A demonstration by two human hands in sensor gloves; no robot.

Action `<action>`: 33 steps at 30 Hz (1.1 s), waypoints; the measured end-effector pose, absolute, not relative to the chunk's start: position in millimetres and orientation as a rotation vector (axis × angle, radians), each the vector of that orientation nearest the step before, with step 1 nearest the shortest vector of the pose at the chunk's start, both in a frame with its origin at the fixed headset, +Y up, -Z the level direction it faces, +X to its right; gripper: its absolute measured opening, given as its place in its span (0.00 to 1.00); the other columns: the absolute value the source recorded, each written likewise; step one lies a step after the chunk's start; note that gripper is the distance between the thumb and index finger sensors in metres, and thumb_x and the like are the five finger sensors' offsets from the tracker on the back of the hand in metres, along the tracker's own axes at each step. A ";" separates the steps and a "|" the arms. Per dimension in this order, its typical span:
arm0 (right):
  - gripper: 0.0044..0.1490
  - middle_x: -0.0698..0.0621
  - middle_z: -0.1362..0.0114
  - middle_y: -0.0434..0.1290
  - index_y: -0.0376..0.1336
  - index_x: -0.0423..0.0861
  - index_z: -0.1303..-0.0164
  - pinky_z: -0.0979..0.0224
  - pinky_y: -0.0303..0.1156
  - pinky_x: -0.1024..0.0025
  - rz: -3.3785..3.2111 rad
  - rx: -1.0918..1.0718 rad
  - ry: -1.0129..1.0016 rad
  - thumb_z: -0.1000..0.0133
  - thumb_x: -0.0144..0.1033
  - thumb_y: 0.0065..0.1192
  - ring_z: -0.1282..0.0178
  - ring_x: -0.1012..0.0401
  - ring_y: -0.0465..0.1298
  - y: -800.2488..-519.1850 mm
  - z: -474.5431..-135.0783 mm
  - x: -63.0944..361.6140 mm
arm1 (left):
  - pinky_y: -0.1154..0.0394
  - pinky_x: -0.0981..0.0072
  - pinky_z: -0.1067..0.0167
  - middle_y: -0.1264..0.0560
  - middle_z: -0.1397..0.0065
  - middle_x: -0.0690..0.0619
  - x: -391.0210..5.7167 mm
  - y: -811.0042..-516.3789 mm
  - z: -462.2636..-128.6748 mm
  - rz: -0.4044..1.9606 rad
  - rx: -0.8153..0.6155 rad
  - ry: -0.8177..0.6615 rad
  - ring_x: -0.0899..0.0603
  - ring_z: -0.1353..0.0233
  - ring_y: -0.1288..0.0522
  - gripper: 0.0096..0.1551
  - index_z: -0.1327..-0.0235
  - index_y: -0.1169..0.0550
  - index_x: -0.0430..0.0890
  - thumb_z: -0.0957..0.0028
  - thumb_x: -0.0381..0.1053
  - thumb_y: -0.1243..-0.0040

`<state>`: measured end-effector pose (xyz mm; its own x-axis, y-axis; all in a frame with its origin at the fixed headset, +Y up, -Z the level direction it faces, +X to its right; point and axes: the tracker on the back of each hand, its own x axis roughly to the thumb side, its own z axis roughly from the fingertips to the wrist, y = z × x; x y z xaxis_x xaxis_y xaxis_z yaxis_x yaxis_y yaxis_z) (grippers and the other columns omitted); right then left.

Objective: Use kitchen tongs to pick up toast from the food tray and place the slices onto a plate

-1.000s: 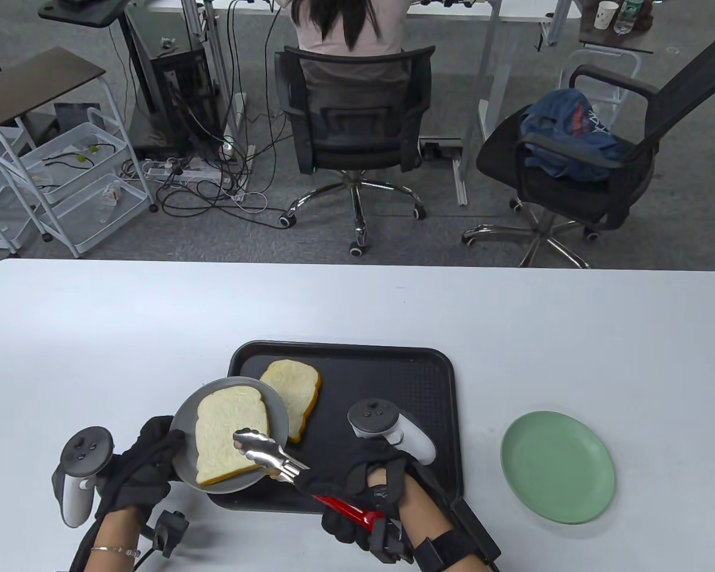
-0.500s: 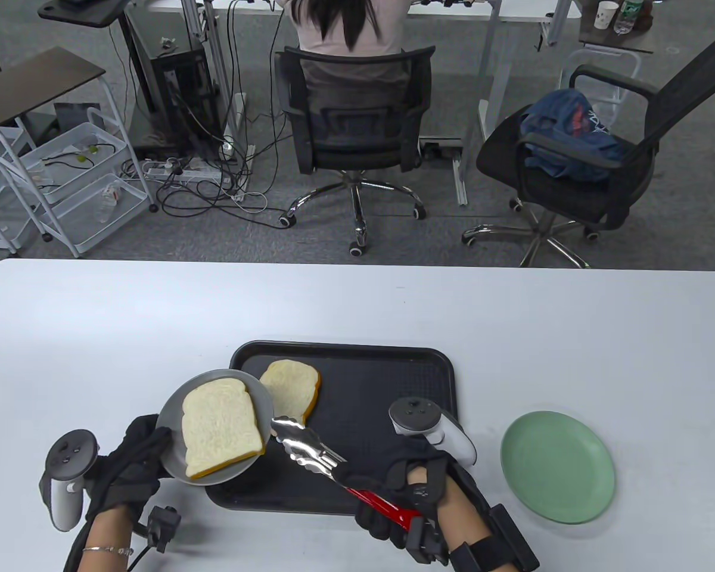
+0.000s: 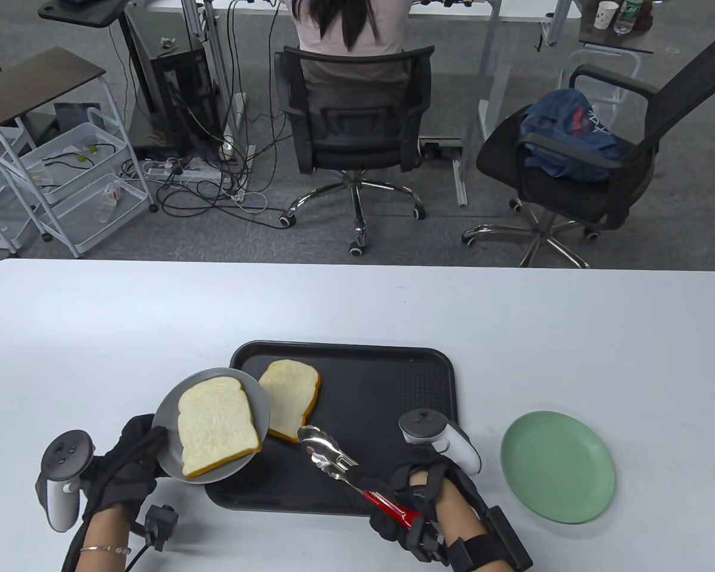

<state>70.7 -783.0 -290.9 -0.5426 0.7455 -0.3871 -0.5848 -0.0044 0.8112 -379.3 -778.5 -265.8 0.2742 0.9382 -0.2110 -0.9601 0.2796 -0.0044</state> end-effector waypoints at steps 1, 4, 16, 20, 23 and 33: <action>0.60 0.20 0.54 0.73 0.45 0.21 0.33 0.78 0.84 0.58 1.731 0.182 1.289 0.46 0.63 0.53 0.74 0.45 0.81 -784.9 -292.3 68.6 | 0.11 0.75 0.54 0.23 0.35 0.36 -379.5 -778.4 -265.8 1.282 -0.140 0.180 0.44 0.50 0.13 0.30 0.18 0.42 0.30 0.26 0.43 0.53; 0.59 0.20 0.54 0.73 0.44 0.21 0.33 0.78 0.84 0.58 1.761 0.153 1.305 0.45 0.62 0.52 0.73 0.45 0.81 -789.5 -296.4 63.3 | 0.11 0.75 0.54 0.23 0.35 0.36 -380.5 -778.1 -265.8 1.282 -0.137 0.182 0.43 0.50 0.13 0.30 0.18 0.43 0.30 0.26 0.43 0.53; 0.57 0.22 0.55 0.73 0.45 0.22 0.33 0.78 0.85 0.61 1.768 0.072 1.294 0.45 0.62 0.49 0.73 0.48 0.82 -804.6 -320.0 34.9 | 0.11 0.75 0.54 0.23 0.34 0.36 -382.6 -776.3 -266.0 1.284 -0.140 0.194 0.43 0.50 0.13 0.30 0.18 0.42 0.30 0.25 0.43 0.53; 0.57 0.22 0.55 0.74 0.46 0.22 0.34 0.77 0.85 0.60 1.733 0.061 1.275 0.45 0.62 0.49 0.73 0.48 0.82 -814.4 -327.4 22.0 | 0.11 0.75 0.54 0.23 0.34 0.36 -383.1 -776.0 -266.1 1.287 -0.140 0.193 0.43 0.50 0.13 0.30 0.18 0.43 0.30 0.25 0.43 0.53; 0.55 0.23 0.55 0.75 0.47 0.22 0.34 0.77 0.85 0.60 1.724 0.054 1.267 0.44 0.60 0.50 0.73 0.48 0.82 -819.2 -330.0 17.1 | 0.12 0.75 0.54 0.23 0.34 0.36 -382.9 -776.1 -266.4 1.287 -0.143 0.189 0.43 0.50 0.13 0.30 0.18 0.43 0.30 0.25 0.43 0.53; 0.49 0.27 0.56 0.78 0.53 0.25 0.35 0.77 0.86 0.60 1.751 0.130 1.192 0.43 0.57 0.52 0.73 0.49 0.83 -817.8 -329.3 22.2 | 0.12 0.75 0.54 0.23 0.34 0.36 -383.5 -776.8 -267.0 1.292 -0.143 0.177 0.43 0.50 0.13 0.30 0.18 0.43 0.30 0.25 0.43 0.53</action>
<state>22.2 -817.8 -329.3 -0.5177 0.7555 -0.4015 -0.6506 -0.0429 0.7582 -383.5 -776.8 -267.0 0.2644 0.9411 -0.2105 -0.9631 0.2691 -0.0068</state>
